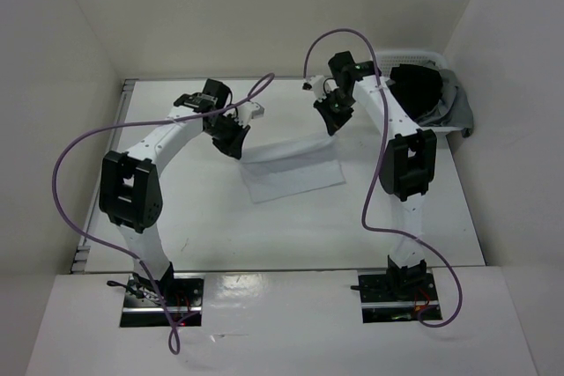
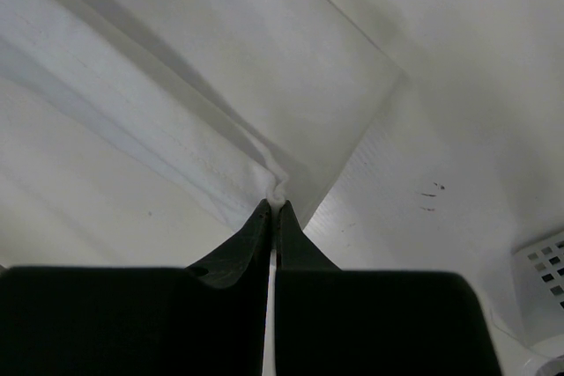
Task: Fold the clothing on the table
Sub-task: Fold the skirt
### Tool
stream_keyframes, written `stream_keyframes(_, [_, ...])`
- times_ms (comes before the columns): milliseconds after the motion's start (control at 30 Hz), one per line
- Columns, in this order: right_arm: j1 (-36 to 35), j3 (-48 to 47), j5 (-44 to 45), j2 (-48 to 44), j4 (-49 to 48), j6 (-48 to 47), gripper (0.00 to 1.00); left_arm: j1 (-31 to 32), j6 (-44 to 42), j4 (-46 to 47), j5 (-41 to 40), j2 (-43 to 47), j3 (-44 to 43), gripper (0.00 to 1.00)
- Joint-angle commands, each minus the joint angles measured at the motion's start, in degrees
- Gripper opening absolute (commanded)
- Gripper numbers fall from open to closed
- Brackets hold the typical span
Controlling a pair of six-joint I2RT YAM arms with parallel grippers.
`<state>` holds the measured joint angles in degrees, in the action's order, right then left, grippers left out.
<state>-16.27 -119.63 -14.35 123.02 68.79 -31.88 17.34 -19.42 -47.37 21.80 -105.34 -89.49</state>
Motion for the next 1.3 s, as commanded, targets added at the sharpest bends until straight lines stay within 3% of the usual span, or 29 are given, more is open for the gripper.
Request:
stream_keyframes(0, [-0.4,0.8,0.6,-3.8,-2.3,-0.7,0.0,0.8,-1.4,-1.2,2.0,3.1,1.0,0.11])
stream_keyframes(500, [-1.0,7.9,1.9,-6.3,-1.1,-3.7,0.0,1.9,-2.5,-1.8,1.4,4.7,4.9,0.13])
stream_keyframes(633, [-1.0,9.2,2.5,-7.4,-1.1,-4.8,0.0,2.4,-3.0,-2.3,2.0,5.2,5.5,0.18])
stream_keyframes(733, [-1.5,11.4,3.6,-8.1,-1.1,-5.3,0.01,3.7,-3.5,-2.3,2.0,5.8,7.0,0.29])
stream_keyframes(833, [-2.1,13.9,5.1,-8.7,-1.6,-6.5,0.1,4.3,-3.5,-2.3,2.0,6.9,8.1,0.43])
stream_keyframes(900, [-2.6,14.8,5.6,-9.2,-1.6,-7.1,0.22,4.3,-4.0,-2.3,2.0,6.9,8.6,0.51])
stream_keyframes(1067, [-4.4,16.1,5.6,-9.2,1.9,-9.2,0.43,4.8,-4.0,-2.8,0.8,6.9,9.7,0.51])
stream_keyframes(1267, [-5.5,18.3,5.1,-8.7,5.5,-11.0,0.45,4.8,-2.9,-1.7,0.3,7.4,9.7,0.51])
